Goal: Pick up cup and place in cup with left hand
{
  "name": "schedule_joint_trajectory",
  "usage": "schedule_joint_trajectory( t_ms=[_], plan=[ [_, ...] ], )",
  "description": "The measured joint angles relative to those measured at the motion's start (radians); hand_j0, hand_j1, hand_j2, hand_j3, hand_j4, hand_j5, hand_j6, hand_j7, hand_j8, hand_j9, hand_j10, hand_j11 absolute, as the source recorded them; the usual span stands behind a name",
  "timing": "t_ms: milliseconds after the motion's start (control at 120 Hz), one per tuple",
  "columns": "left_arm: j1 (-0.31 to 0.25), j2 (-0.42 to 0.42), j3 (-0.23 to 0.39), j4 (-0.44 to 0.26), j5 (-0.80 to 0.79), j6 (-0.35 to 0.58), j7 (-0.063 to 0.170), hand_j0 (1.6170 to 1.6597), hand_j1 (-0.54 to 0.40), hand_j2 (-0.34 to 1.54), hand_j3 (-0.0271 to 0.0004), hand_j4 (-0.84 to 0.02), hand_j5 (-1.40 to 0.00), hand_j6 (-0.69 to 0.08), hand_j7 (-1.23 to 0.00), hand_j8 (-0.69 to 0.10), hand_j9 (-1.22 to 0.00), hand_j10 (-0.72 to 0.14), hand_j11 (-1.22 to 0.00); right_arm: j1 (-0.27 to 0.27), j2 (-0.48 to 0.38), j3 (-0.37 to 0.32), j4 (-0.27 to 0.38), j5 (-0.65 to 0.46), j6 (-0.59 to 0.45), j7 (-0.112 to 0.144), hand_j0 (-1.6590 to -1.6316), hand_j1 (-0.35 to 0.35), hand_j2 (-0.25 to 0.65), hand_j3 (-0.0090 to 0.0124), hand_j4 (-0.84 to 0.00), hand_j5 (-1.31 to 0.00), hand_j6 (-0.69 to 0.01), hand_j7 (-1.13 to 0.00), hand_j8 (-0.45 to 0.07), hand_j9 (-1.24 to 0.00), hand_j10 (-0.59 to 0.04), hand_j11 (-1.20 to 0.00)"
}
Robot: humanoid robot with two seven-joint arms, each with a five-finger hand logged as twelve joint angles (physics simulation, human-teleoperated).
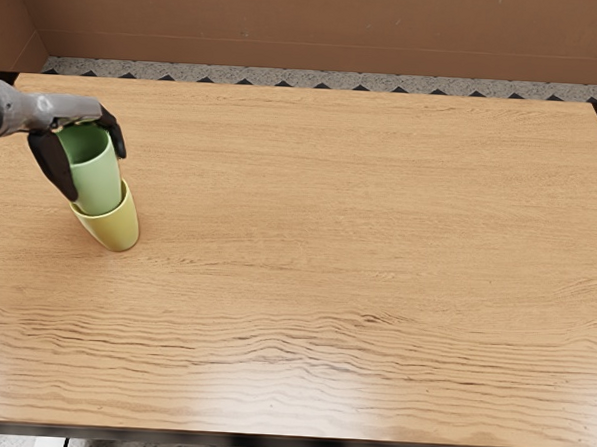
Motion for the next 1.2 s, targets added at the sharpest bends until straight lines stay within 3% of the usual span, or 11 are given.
schedule_joint_trajectory(
  t_ms=[117,250,508,667,867,983,1042,1117,1200],
  plan=[
    [0.000,0.000,-0.002,0.001,-0.008,0.002,0.000,1.6551,0.109,0.03,0.0000,-0.265,-0.37,-0.165,-0.37,-0.144,-0.35,-0.210,-0.36,0.000,0.000,0.000,0.000,0.000,0.000,0.000,-1.6581,-0.349,0.000,0.0000,0.000,0.00,-0.001,0.00,0.000,0.00,0.000,0.00],
    [0.000,-0.001,-0.002,0.004,-0.010,0.003,0.000,1.6565,0.213,0.02,0.0000,-0.151,-0.21,-0.100,-0.21,-0.089,-0.20,-0.122,-0.20,0.000,0.000,0.000,0.000,0.000,0.000,0.000,-1.6581,-0.349,0.000,0.0000,0.000,0.00,-0.001,0.00,0.000,0.00,0.000,0.00],
    [-0.029,-0.023,-0.003,0.032,-0.098,0.002,0.000,1.6576,0.295,0.01,0.0000,-0.062,-0.08,-0.049,-0.08,-0.045,-0.07,-0.053,-0.07,0.000,0.000,0.000,0.000,0.000,0.000,0.000,-1.6581,-0.349,0.000,0.0000,0.000,0.00,-0.001,0.00,0.000,0.00,0.000,0.00],
    [-0.061,-0.107,-0.011,0.038,-0.165,0.002,0.000,1.6578,0.314,0.01,0.0000,-0.041,-0.05,-0.035,-0.05,-0.033,-0.05,-0.036,-0.05,0.000,0.000,0.000,0.000,0.000,0.000,0.000,-1.6581,-0.349,0.000,0.0000,0.000,0.00,-0.001,0.00,0.000,0.00,0.000,0.00],
    [-0.066,-0.085,-0.022,0.041,-0.547,-0.040,0.000,1.6580,0.323,0.01,0.0000,-0.028,-0.03,-0.027,-0.03,-0.026,-0.03,-0.026,-0.03,0.000,0.000,0.000,0.000,0.000,0.000,0.000,-1.6581,-0.349,0.000,0.0000,0.000,0.00,-0.001,0.00,0.000,0.00,0.000,0.00],
    [-0.057,0.046,-0.024,0.046,-0.863,-0.087,0.000,1.6580,0.326,0.00,0.0000,-0.025,-0.03,-0.024,-0.03,-0.024,-0.03,-0.023,-0.03,0.000,0.000,0.000,0.000,0.000,0.000,0.000,-1.6581,-0.349,0.000,0.0000,0.000,0.00,0.000,0.00,0.000,0.00,0.000,0.00],
    [-0.025,0.095,-0.025,0.063,-1.035,-0.097,0.000,1.6580,0.326,0.00,0.0000,-0.023,-0.03,-0.023,-0.03,-0.022,-0.03,-0.022,-0.03,0.000,0.000,0.000,0.000,0.000,0.000,0.000,-1.6581,-0.349,0.000,0.0000,0.000,0.00,0.000,0.00,0.000,0.00,0.000,0.00],
    [0.090,0.128,-0.025,0.108,-1.232,-0.104,0.000,1.6580,0.327,0.00,0.0000,-0.021,-0.03,-0.021,-0.02,-0.021,-0.02,-0.020,-0.02,0.000,0.000,0.000,0.000,0.000,0.000,0.000,-1.6581,-0.349,0.000,0.0000,0.000,0.00,0.000,0.00,0.000,0.00,0.000,0.00],
    [0.121,0.174,-0.022,0.147,-1.349,-0.108,0.000,1.6580,0.330,0.00,0.0000,-0.018,-0.02,-0.017,-0.02,-0.017,-0.02,-0.017,-0.02,0.000,0.000,0.000,0.000,0.000,0.000,0.000,-1.6581,-0.349,0.000,0.0000,0.000,0.00,0.000,0.00,0.000,0.00,0.000,0.00]
  ],
)
